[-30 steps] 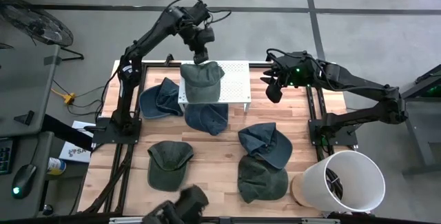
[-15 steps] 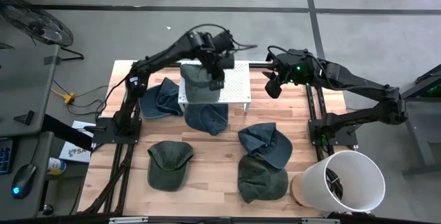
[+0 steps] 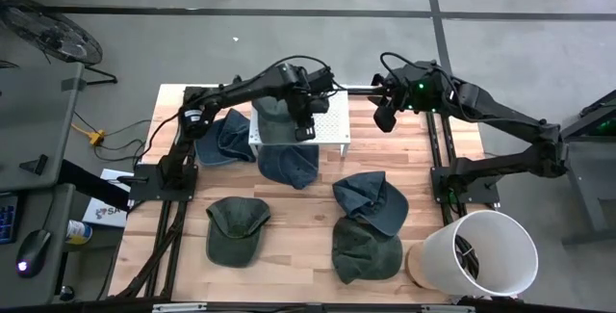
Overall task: Pick & Place hat
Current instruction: Put the top right gray cap on the shelf
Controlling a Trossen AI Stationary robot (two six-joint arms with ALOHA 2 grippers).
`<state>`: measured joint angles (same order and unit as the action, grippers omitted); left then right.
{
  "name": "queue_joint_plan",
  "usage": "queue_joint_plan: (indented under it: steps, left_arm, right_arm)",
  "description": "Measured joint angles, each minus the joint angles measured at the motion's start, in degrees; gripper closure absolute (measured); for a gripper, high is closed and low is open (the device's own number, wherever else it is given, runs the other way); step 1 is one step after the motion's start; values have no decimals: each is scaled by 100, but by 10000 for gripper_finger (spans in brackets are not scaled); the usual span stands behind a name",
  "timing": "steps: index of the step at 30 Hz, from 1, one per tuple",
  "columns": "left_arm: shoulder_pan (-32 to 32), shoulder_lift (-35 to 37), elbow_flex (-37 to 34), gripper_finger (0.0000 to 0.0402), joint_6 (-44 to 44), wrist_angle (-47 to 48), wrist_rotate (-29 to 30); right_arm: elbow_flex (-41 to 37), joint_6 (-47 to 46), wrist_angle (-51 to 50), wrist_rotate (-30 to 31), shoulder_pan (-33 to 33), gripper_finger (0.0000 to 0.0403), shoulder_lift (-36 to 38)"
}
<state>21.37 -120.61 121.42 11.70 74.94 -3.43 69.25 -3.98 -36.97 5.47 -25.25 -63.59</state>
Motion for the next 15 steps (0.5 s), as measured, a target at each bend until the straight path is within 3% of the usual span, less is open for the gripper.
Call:
queue_joint_plan:
  steps: [15]
  left_arm:
    - [-2, 8, -43, 287, 2, 427, 152]
  right_arm:
    - [0, 146, -4, -8, 0, 289, 2]
